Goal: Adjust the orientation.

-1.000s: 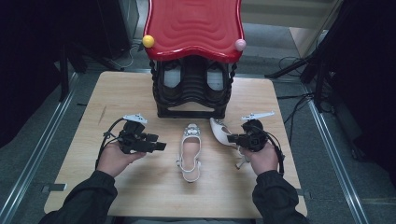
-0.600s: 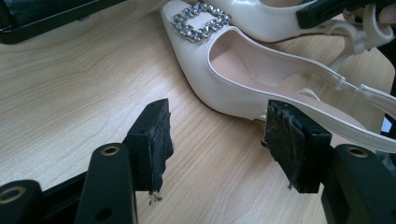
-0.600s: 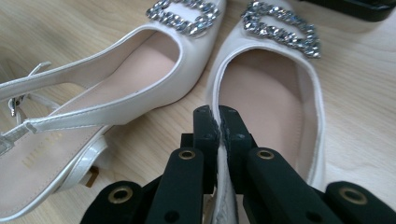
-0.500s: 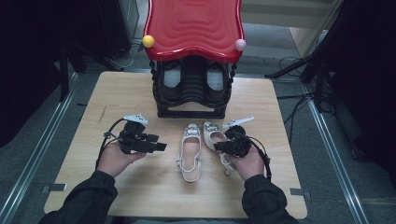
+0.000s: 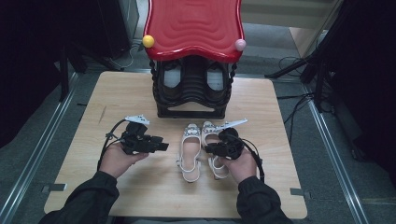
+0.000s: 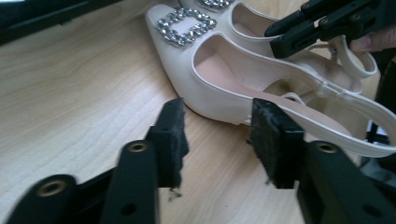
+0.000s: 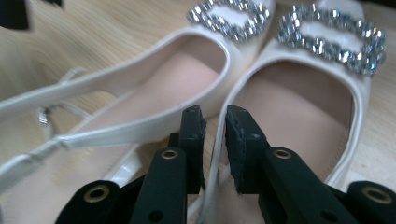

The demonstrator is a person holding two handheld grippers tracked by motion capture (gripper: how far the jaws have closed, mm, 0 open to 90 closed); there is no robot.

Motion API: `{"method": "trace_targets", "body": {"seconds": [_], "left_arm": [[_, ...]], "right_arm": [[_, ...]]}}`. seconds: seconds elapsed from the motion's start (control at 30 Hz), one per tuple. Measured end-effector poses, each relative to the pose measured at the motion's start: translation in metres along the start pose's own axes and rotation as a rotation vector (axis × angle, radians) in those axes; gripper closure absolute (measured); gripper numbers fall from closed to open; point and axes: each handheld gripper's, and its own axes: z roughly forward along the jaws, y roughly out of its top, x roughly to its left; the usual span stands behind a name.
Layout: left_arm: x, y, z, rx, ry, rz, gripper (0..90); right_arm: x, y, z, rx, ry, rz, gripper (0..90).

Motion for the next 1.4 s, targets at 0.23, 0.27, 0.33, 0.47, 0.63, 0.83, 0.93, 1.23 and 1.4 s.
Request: {"method": "trace_targets", "body": {"seconds": [0.23,0.27,0.33,0.47,0.63,0.83,0.93,1.23,1.4], "left_arm": [[-0.001,-0.001,0.009,0.047,-0.014,0.022,81.8],[-0.001,-0.001,0.011,0.053,-0.016,0.025,84.2],[-0.002,-0.001,0.015,0.068,-0.023,0.031,88.7],[-0.003,-0.001,0.027,0.098,-0.027,0.034,89.9],[-0.001,0.0,0.037,0.1,-0.035,0.026,89.9],[0.0,0.0,0.052,0.138,-0.027,0.027,89.9],[-0.003,-0.001,0.061,0.158,-0.032,0.04,89.9],[-0.01,-0.002,0.067,0.164,-0.017,0.045,90.0],[-0.014,-0.003,0.071,0.167,-0.043,0.049,90.0]], "right_arm": [[-0.007,-0.002,-0.031,-0.109,0.001,0.008,84.2],[-0.009,-0.003,-0.036,-0.12,0.0,0.016,87.4],[-0.014,-0.006,-0.044,-0.14,-0.004,0.027,90.0],[-0.026,-0.013,-0.05,-0.133,-0.051,0.039,90.0],[-0.039,-0.023,-0.039,-0.087,-0.069,0.078,90.0],[-0.04,-0.029,-0.026,-0.049,-0.078,0.083,90.0],[-0.04,-0.03,-0.026,-0.051,-0.083,0.082,90.0],[-0.041,-0.032,-0.022,-0.031,-0.085,0.094,90.0],[-0.041,-0.031,-0.021,-0.031,-0.089,0.092,90.0]]}}
